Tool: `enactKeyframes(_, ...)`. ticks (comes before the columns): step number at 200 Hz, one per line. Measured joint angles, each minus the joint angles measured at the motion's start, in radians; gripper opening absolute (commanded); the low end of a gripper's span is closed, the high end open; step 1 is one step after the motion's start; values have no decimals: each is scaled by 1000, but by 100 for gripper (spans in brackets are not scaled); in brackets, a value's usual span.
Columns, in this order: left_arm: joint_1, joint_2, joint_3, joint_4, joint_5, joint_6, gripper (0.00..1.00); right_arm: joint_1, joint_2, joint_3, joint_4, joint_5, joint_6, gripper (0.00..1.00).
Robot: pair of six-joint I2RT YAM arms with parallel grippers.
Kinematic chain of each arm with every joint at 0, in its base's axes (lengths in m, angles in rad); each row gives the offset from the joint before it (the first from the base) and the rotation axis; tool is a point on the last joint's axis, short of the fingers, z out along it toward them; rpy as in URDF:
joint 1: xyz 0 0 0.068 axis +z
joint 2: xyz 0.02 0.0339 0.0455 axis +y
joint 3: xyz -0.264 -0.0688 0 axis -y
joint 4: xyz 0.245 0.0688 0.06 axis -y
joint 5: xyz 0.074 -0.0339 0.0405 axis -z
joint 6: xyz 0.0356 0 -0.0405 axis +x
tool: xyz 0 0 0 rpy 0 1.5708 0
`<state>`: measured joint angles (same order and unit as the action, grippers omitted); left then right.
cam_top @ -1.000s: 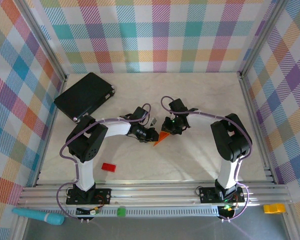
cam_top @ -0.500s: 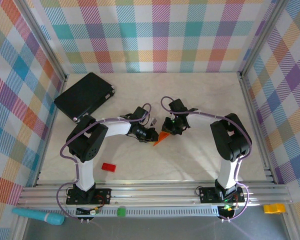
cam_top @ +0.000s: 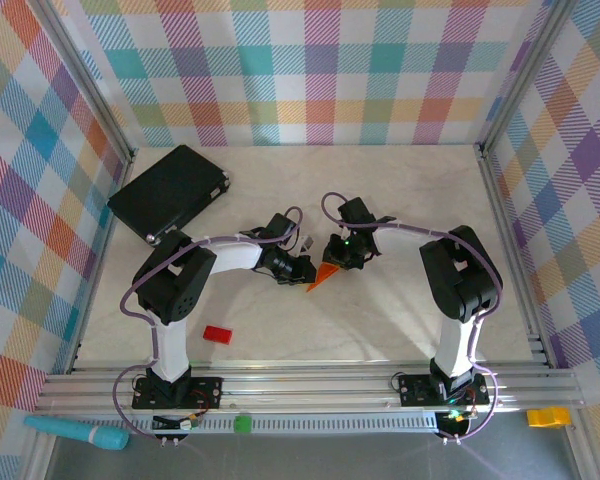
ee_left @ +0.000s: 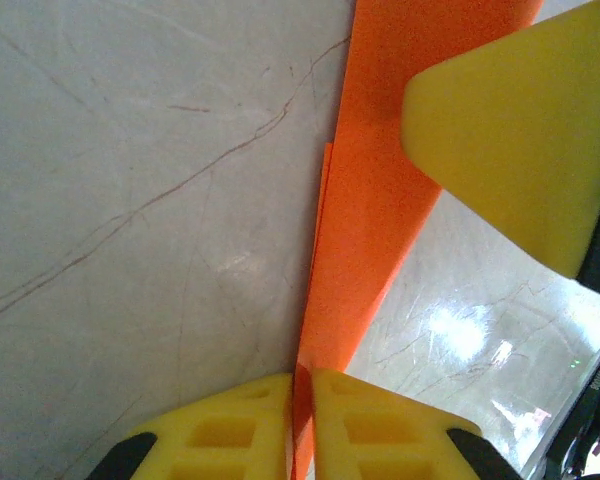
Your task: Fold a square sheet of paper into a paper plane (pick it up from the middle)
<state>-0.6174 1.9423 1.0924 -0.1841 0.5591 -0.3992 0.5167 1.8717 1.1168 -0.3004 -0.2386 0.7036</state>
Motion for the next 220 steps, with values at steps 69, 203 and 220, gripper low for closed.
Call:
enactKeyframes(69,0,0,0,-1,-1,1,12,-6,26,11,-5,-13,-11,19)
enactKeyframes(203,24,-156,-43,39,-97,-85,31,-38,35,-47,103,-137,-96,15)
enactKeyframes(220,24,-151,-49,90,-56,-120,23,-40,35,-51,114,-146,-108,12)
